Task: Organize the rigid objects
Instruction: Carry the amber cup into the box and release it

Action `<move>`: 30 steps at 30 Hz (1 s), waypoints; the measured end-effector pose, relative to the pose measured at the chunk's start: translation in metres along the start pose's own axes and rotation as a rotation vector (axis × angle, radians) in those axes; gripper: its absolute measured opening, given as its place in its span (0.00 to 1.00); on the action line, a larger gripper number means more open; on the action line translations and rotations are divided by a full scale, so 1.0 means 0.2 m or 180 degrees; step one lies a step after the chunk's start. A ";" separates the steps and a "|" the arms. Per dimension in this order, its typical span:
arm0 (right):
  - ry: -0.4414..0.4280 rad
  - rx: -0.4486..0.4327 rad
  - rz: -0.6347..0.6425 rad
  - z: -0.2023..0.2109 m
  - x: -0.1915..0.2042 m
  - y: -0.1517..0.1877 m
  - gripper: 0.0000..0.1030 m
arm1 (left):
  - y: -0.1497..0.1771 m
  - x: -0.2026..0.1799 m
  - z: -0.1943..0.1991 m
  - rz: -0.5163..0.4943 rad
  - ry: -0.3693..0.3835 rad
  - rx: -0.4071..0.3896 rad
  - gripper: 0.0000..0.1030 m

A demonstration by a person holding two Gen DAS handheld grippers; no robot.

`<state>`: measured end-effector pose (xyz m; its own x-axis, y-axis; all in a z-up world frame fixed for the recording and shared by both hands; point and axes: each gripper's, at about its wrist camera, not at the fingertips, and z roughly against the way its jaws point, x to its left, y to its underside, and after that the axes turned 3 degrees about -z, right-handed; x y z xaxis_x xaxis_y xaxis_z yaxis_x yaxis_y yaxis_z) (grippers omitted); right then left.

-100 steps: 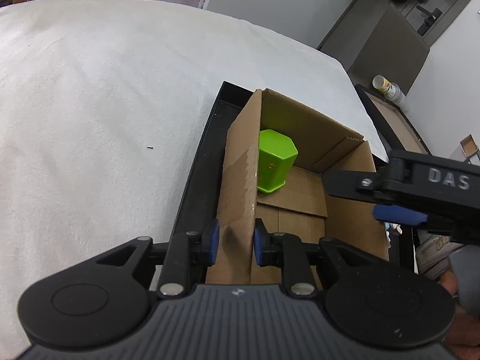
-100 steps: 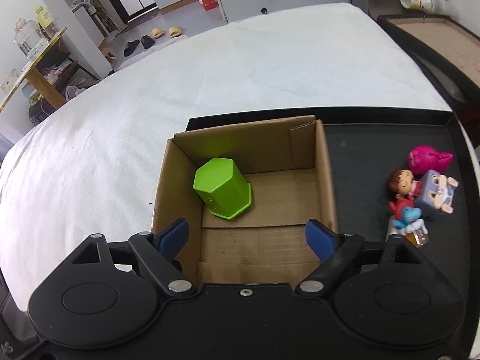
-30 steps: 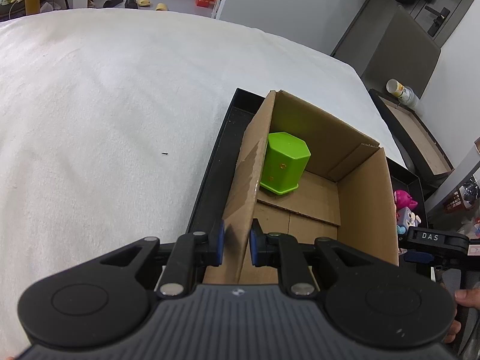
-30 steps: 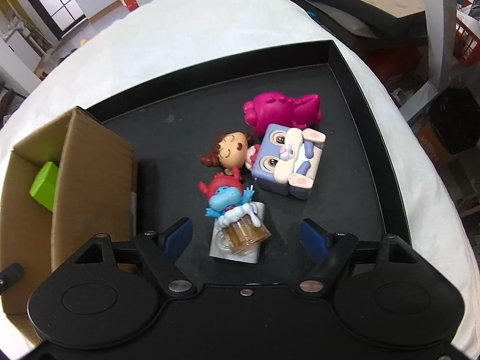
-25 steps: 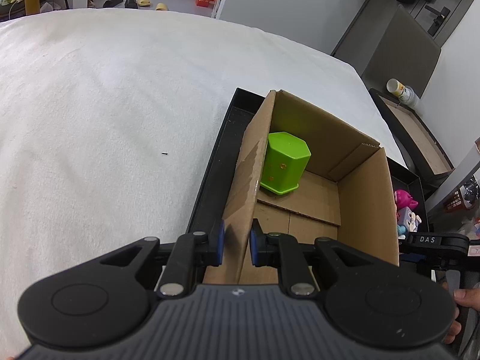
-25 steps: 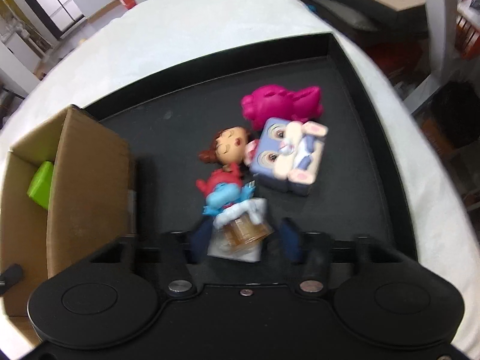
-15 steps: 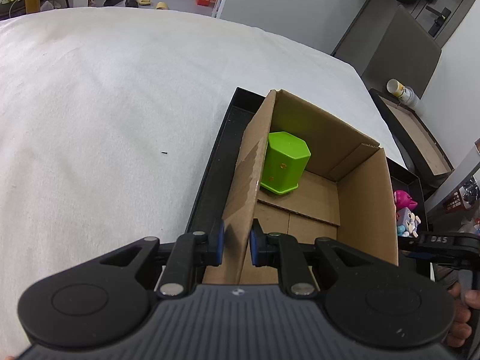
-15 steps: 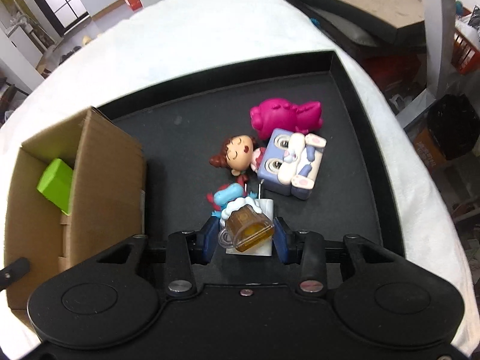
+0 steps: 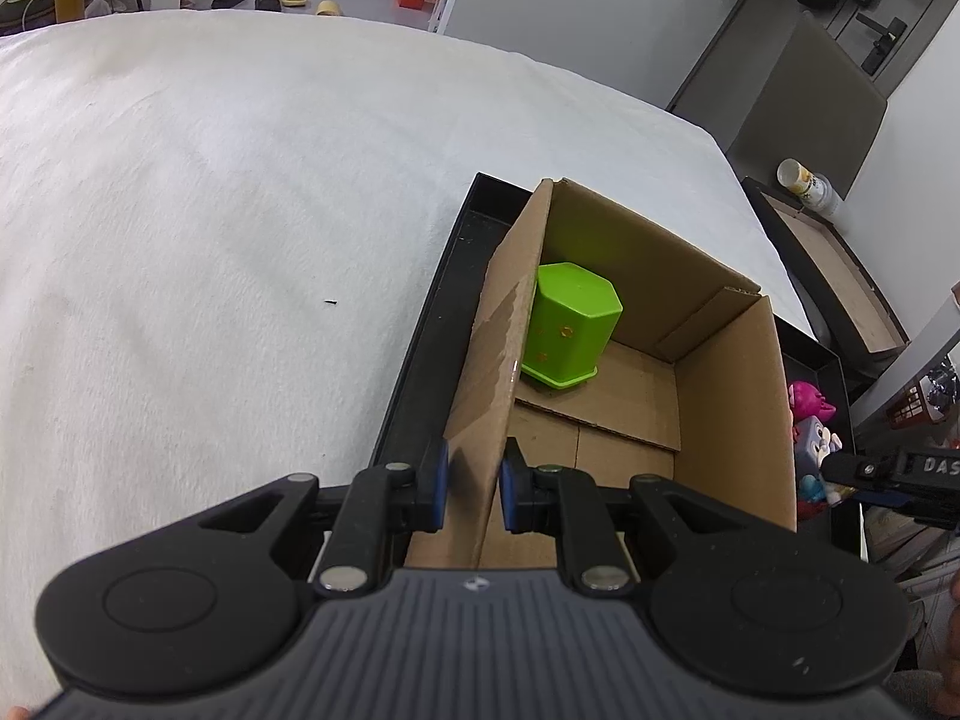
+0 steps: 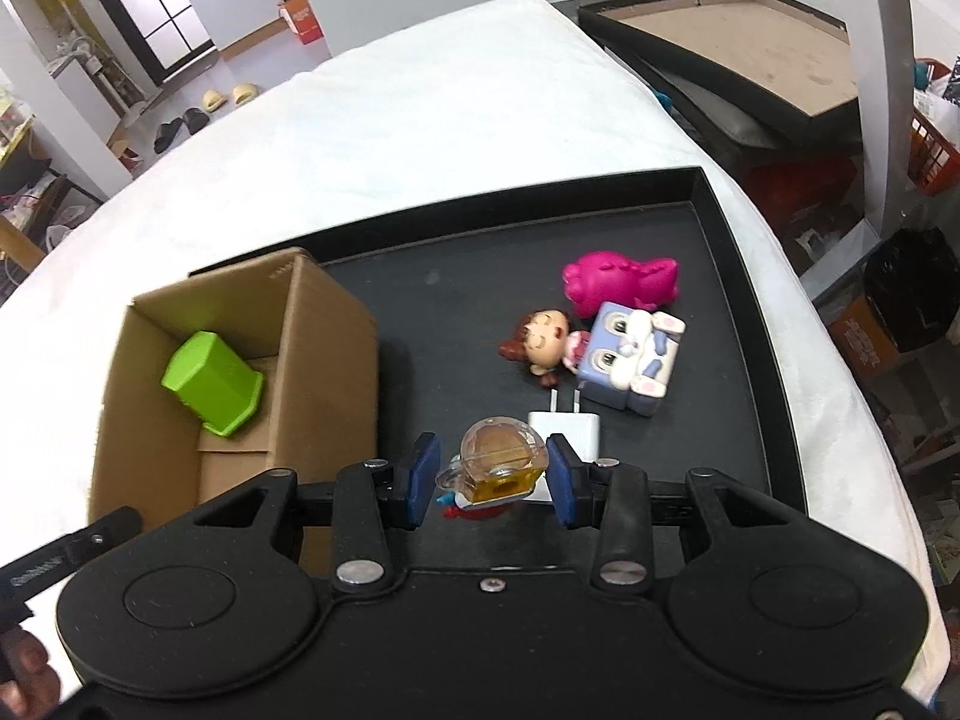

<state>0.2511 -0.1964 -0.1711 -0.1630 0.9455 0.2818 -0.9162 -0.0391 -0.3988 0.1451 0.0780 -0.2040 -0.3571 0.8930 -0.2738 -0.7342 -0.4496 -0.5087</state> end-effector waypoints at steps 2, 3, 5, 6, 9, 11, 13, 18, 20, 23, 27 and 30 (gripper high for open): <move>-0.0037 -0.0027 0.0030 0.02 0.03 -0.01 0.37 | 0.00 0.00 0.00 -0.0003 -0.0003 -0.0003 0.16; -0.0053 -0.0042 0.0050 0.03 0.05 -0.02 0.37 | 0.00 0.00 0.00 -0.0004 -0.0003 -0.0003 0.16; -0.0085 -0.0075 0.0084 0.05 0.08 -0.03 0.37 | 0.00 0.00 0.00 0.0004 0.0000 -0.0001 0.16; -0.0094 -0.0091 0.0099 0.07 0.10 -0.04 0.37 | 0.00 0.00 0.00 0.0006 0.0001 0.0000 0.16; -0.0110 -0.0126 0.0141 0.08 0.15 -0.06 0.37 | 0.00 0.00 0.00 0.0007 0.0002 0.0002 0.16; -0.0126 -0.0154 0.0171 0.10 0.19 -0.07 0.37 | 0.00 0.00 0.00 0.0009 0.0003 0.0001 0.16; -0.0141 -0.0203 0.0212 0.12 0.23 -0.09 0.37 | 0.00 0.00 0.00 0.0014 0.0011 0.0003 0.16; -0.0209 -0.0335 0.0287 0.17 0.32 -0.13 0.37 | 0.00 0.00 0.00 0.0005 0.0010 0.0001 0.16; -0.0265 -0.0331 0.0323 0.17 0.36 -0.14 0.37 | 0.01 0.00 0.00 0.0002 0.0016 -0.0001 0.16; -0.0302 -0.0328 0.0384 0.16 0.43 -0.15 0.37 | 0.01 0.00 0.00 0.0016 0.0024 0.0003 0.16; -0.0343 -0.0279 0.0433 0.11 0.50 -0.15 0.37 | 0.00 0.00 0.01 0.0027 0.0035 0.0004 0.16; -0.0350 -0.0223 0.0460 0.06 0.54 -0.13 0.37 | 0.00 0.00 0.01 0.0033 0.0043 0.0010 0.16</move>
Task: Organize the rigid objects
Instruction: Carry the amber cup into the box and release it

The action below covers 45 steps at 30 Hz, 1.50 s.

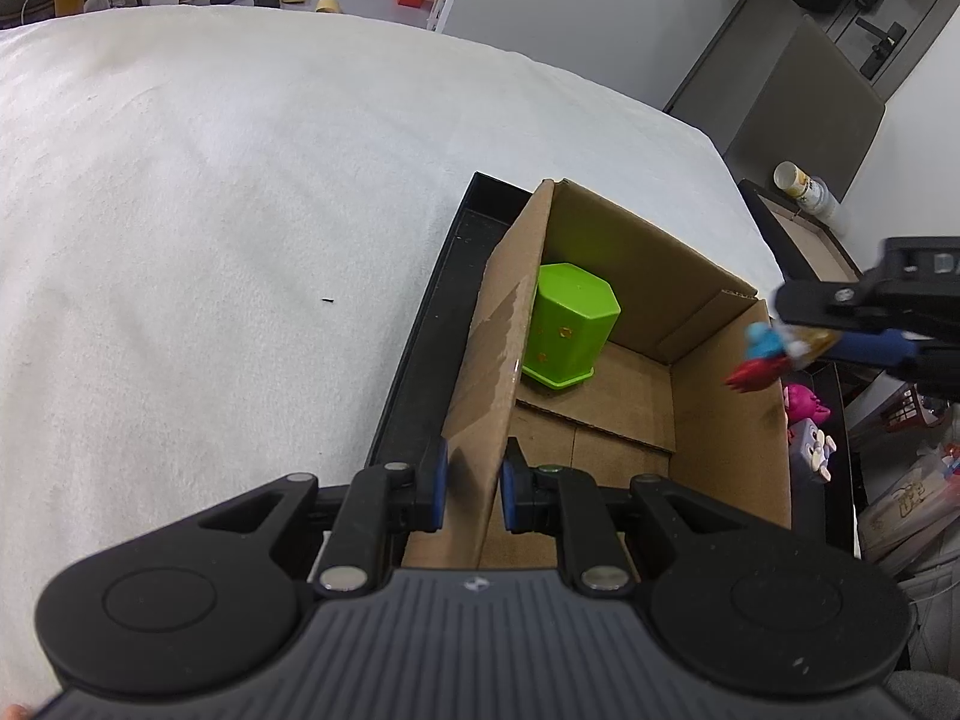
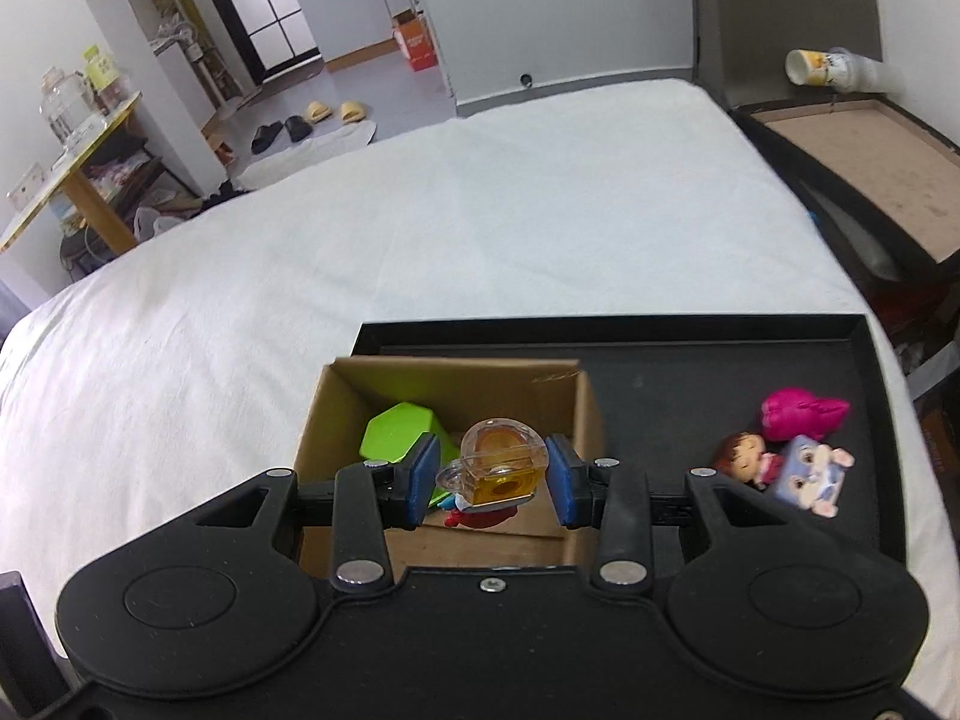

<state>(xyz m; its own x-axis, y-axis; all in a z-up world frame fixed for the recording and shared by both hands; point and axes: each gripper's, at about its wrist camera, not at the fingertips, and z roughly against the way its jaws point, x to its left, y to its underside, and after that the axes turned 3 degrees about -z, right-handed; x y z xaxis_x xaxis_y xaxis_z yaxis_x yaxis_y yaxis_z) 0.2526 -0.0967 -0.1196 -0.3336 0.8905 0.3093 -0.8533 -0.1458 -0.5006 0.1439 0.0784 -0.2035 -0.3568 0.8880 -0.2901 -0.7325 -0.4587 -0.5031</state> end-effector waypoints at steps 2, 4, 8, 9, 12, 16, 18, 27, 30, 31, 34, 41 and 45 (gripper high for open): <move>-0.0004 0.0051 0.0022 -0.04 0.03 0.01 0.37 | 0.00 0.00 0.00 0.0010 0.0009 0.0007 0.16; 0.0002 0.0089 0.0057 -0.07 0.05 0.02 0.37 | 0.00 0.00 0.00 0.0028 0.0013 0.0008 0.16; 0.0012 0.0150 0.0100 -0.13 0.09 0.04 0.37 | 0.00 -0.01 0.00 -0.0004 0.0008 -0.0005 0.16; 0.0024 0.0167 0.0107 -0.15 0.10 0.04 0.37 | 0.00 0.00 0.00 0.0003 0.0015 -0.0003 0.16; 0.0056 0.0211 0.0126 -0.19 0.11 0.05 0.37 | 0.00 0.01 0.00 0.0028 0.0032 0.0004 0.16; 0.0123 0.0280 0.0147 -0.26 0.13 0.06 0.37 | 0.00 0.02 0.00 0.0046 0.0055 0.0010 0.16; 0.0137 0.0308 0.0174 -0.29 0.14 0.06 0.37 | 0.00 0.03 -0.01 0.0060 0.0069 0.0013 0.16; 0.0430 0.0335 0.0288 -0.39 0.15 0.06 0.39 | -0.01 0.04 -0.01 0.0082 0.0116 0.0021 0.17; 0.0431 0.0294 0.0221 -0.35 0.14 0.04 0.49 | -0.01 0.04 -0.01 0.0088 0.0118 0.0019 0.17; 0.0440 0.0276 0.0211 -0.33 0.13 0.04 0.50 | -0.01 0.05 -0.01 0.0096 0.0129 0.0023 0.17; 0.0449 0.0198 0.0209 -0.28 0.11 0.03 0.56 | -0.01 0.04 -0.01 0.0089 0.0124 0.0018 0.17; 0.0261 0.0035 0.0232 -0.12 0.05 0.03 0.69 | -0.01 0.03 -0.01 0.0062 0.0094 0.0004 0.17; 0.0344 -0.0034 0.0268 -0.06 0.01 0.04 0.78 | -0.01 0.02 -0.01 0.0057 0.0079 0.0005 0.17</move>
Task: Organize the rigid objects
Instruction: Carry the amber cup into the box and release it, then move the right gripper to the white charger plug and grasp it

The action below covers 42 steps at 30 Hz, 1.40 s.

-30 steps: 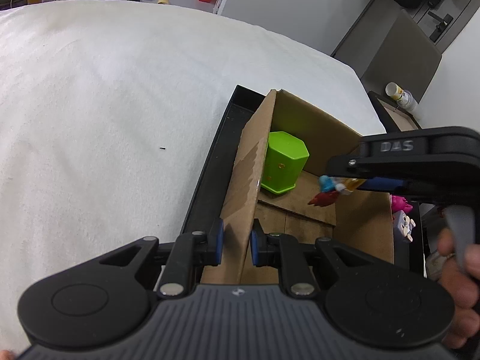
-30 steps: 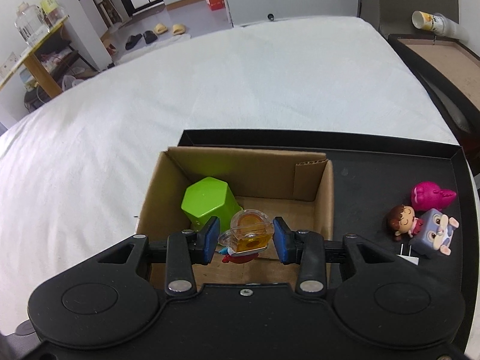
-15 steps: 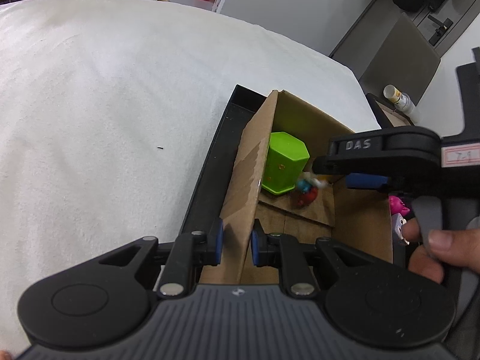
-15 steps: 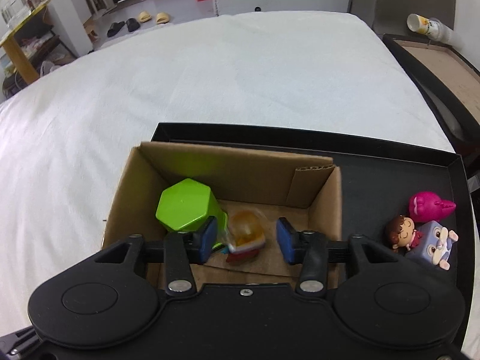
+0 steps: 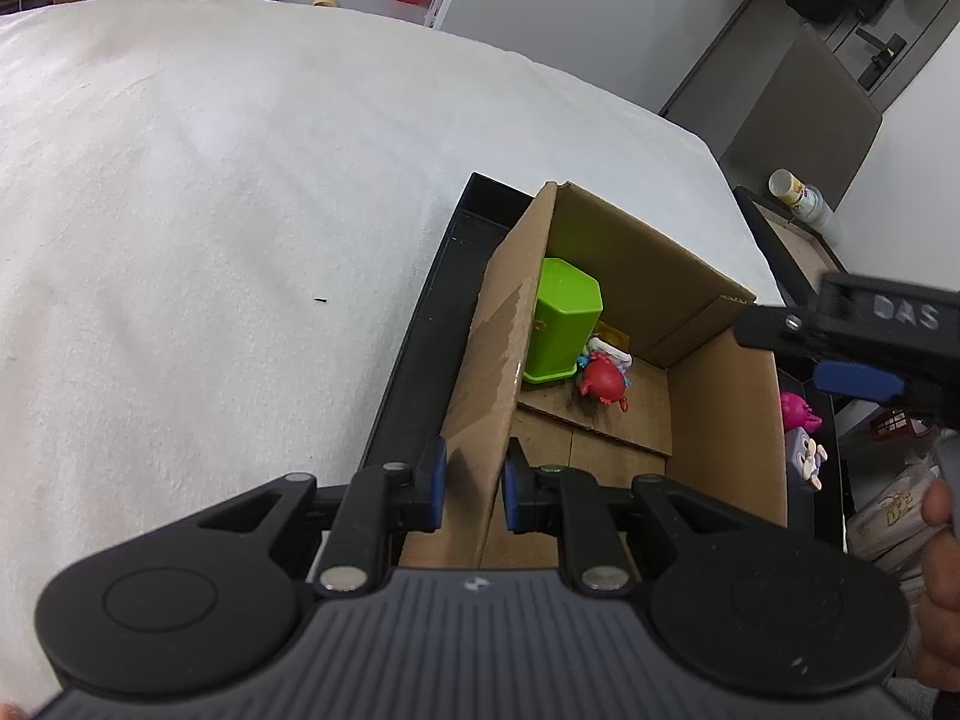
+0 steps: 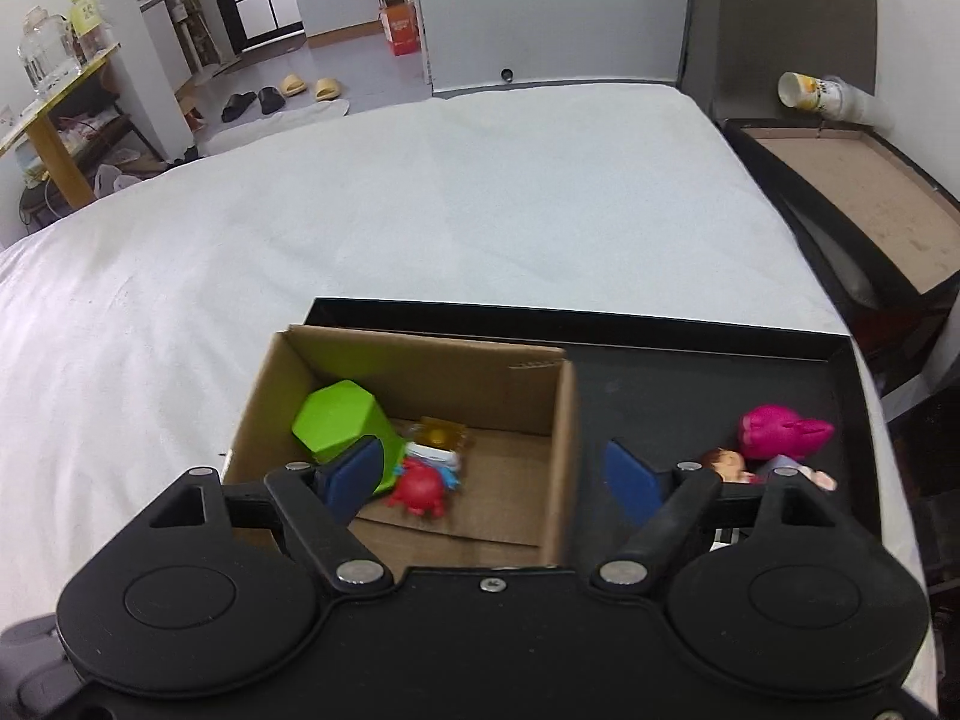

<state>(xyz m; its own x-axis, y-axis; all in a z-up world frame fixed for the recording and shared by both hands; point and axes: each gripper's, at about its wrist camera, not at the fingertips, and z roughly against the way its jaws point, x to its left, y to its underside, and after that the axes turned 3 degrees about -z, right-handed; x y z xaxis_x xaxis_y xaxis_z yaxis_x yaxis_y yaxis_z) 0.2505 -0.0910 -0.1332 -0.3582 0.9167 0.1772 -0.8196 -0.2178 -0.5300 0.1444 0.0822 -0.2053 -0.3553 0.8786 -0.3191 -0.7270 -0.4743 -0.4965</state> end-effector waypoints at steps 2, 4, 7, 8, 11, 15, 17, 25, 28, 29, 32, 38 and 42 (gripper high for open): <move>-0.0037 0.0038 -0.0045 0.01 -0.03 0.00 0.78 | 0.00 -0.01 0.00 -0.0019 -0.0022 -0.0004 0.17; -0.0063 0.0074 -0.0107 0.02 -0.07 0.01 0.78 | 0.00 -0.01 0.00 -0.0027 -0.0042 -0.0010 0.17; -0.0177 0.0114 -0.0190 0.04 -0.13 0.03 0.80 | 0.00 -0.02 -0.01 -0.0040 -0.0069 -0.0015 0.17; -0.0177 0.0122 -0.0204 0.05 -0.15 0.04 0.80 | 0.00 -0.02 -0.01 -0.0039 -0.0080 -0.0015 0.17; -0.0135 0.0134 -0.0246 0.07 -0.20 0.06 0.81 | 0.00 -0.03 -0.01 -0.0046 -0.0096 -0.0015 0.17; -0.0142 0.0132 -0.0369 0.10 -0.30 0.07 0.81 | 0.00 -0.04 -0.01 -0.0079 -0.0135 -0.0028 0.17; -0.0122 0.0130 -0.0407 0.10 -0.35 0.09 0.81 | 0.01 -0.04 -0.01 -0.0096 -0.0154 -0.0030 0.17; -0.0131 0.0198 -0.0697 0.08 -0.52 0.17 0.81 | 0.01 -0.05 -0.01 -0.0099 -0.0189 -0.0025 0.16; -0.0103 0.0216 -0.0810 0.07 -0.58 0.19 0.81 | 0.00 -0.05 -0.02 -0.0068 -0.0179 -0.0012 0.16; -0.0092 0.0220 -0.0848 0.06 -0.60 0.20 0.81 | 0.00 -0.05 -0.02 -0.0046 -0.0168 -0.0004 0.16; -0.0079 0.0234 -0.0958 0.02 -0.65 0.22 0.81 | 0.00 -0.05 -0.02 -0.0062 -0.0194 -0.0005 0.16; -0.0080 0.0362 -0.1243 -0.08 -0.75 0.30 0.81 | 0.00 -0.06 -0.02 -0.0089 -0.0243 -0.0006 0.16; -0.0229 0.0340 -0.1373 -0.12 -0.79 0.31 0.81 | 0.00 -0.07 -0.04 -0.0106 -0.0273 0.0019 0.16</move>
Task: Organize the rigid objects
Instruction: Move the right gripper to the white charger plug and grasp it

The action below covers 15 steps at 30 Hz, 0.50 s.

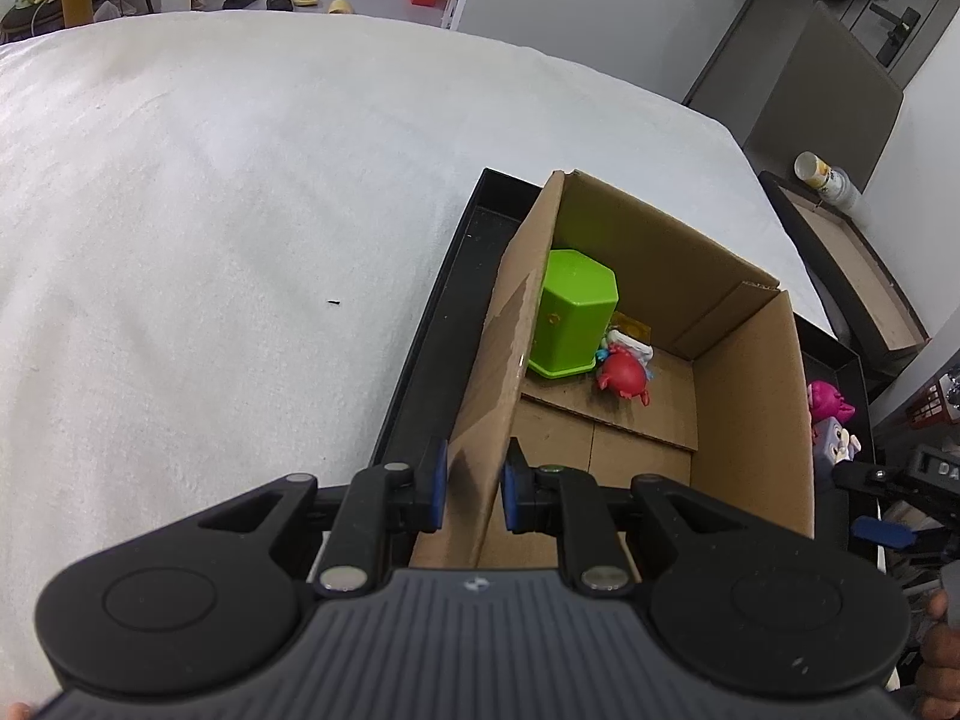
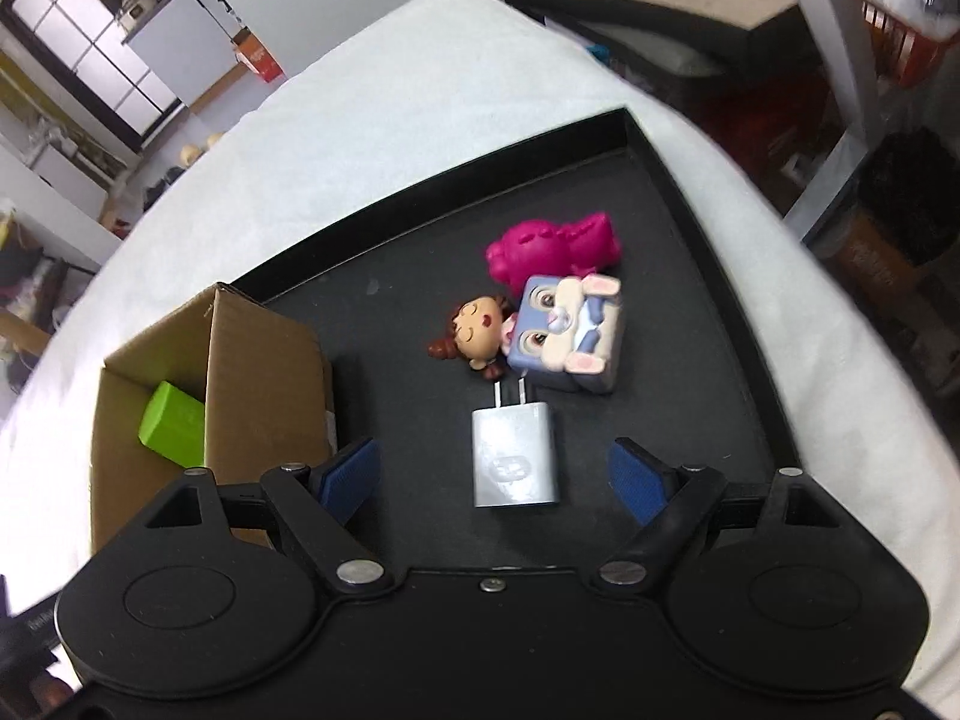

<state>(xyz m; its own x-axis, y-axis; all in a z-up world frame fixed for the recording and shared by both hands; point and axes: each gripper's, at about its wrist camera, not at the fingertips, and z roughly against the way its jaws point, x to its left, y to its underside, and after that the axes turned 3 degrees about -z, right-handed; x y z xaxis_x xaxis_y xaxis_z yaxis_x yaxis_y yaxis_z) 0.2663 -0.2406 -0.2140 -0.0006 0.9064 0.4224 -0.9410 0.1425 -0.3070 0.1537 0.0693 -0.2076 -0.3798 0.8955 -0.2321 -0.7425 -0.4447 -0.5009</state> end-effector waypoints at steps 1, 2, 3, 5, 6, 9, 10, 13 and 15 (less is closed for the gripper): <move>0.0040 0.0025 -0.0029 -0.02 -0.01 0.00 0.81 | 0.00 0.00 0.00 -0.0007 -0.0008 0.0003 0.16; 0.0120 0.0030 -0.0021 -0.04 0.00 0.01 0.81 | 0.00 0.00 -0.01 -0.0011 -0.0015 0.0011 0.16; 0.0195 0.0028 0.0011 -0.06 0.01 0.01 0.81 | 0.00 -0.01 -0.02 -0.0014 -0.0022 0.0022 0.16; 0.0240 0.0022 0.0074 -0.10 0.03 0.02 0.80 | -0.01 -0.01 -0.02 -0.0015 -0.0034 0.0033 0.16; 0.0248 0.0020 0.0104 -0.11 0.04 0.02 0.80 | -0.01 -0.01 -0.02 -0.0014 -0.0037 0.0032 0.16; 0.0292 0.0031 0.0183 -0.14 0.04 0.03 0.78 | -0.01 -0.01 -0.03 0.0000 -0.0042 0.0046 0.16; 0.0311 0.0041 0.0192 -0.15 0.04 0.03 0.77 | -0.01 -0.01 -0.04 0.0003 -0.0042 0.0048 0.16; 0.0345 0.0088 0.0200 -0.19 0.04 0.03 0.71 | -0.01 -0.01 -0.04 -0.0013 -0.0057 0.0045 0.16; 0.0361 0.0146 0.0210 -0.21 0.05 0.04 0.65 | -0.01 -0.01 -0.04 -0.0007 -0.0054 0.0048 0.16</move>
<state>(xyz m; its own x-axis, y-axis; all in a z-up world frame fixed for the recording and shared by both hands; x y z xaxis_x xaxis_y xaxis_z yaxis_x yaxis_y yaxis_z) 0.2739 -0.2140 -0.2484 -0.0273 0.9527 0.3026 -0.9547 0.0650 -0.2905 0.1604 0.0687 -0.2126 -0.3874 0.8961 -0.2168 -0.7516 -0.4432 -0.4886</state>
